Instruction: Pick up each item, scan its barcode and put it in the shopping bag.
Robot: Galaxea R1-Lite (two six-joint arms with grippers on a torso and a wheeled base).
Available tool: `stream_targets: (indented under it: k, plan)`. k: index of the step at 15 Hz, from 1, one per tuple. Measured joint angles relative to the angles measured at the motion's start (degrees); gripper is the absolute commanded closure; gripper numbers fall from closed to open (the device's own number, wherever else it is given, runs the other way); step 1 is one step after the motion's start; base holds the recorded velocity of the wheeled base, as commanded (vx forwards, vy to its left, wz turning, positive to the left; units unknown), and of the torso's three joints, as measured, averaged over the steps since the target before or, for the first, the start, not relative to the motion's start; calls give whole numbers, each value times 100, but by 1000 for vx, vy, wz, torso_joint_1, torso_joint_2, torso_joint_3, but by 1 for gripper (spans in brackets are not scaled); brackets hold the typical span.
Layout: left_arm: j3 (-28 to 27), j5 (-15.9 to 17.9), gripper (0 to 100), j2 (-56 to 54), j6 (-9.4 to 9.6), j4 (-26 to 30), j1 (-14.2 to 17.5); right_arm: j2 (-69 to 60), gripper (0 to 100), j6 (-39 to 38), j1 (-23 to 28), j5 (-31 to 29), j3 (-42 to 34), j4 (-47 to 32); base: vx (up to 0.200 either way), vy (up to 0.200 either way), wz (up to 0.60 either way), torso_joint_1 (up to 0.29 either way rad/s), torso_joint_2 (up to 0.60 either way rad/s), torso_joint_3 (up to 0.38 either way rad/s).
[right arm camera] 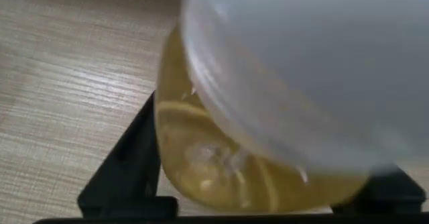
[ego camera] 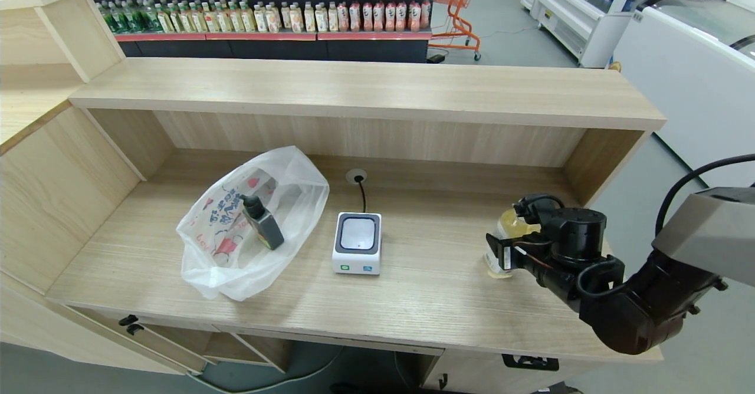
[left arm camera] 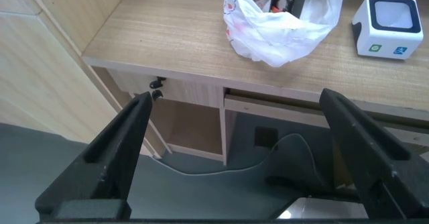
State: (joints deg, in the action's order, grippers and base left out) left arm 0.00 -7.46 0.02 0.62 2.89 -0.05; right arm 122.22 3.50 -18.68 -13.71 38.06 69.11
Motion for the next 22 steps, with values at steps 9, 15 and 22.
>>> stream_targets:
  k: [9,15,22]
  plan:
    - [0,0,0,0,-2,0,0,-1059,100,-216,223,2241,113,-1256,0,0,0,0,0,0]
    - [0,2,0,0,-2,1,0,-3352,100,-1687,-119,5671,-69,-2697,0,0,0,0,0,0]
    - [0,0,0,0,-2,0,-2,-3927,100,-2030,-1302,5671,-127,-2717,0,0,0,0,0,0]
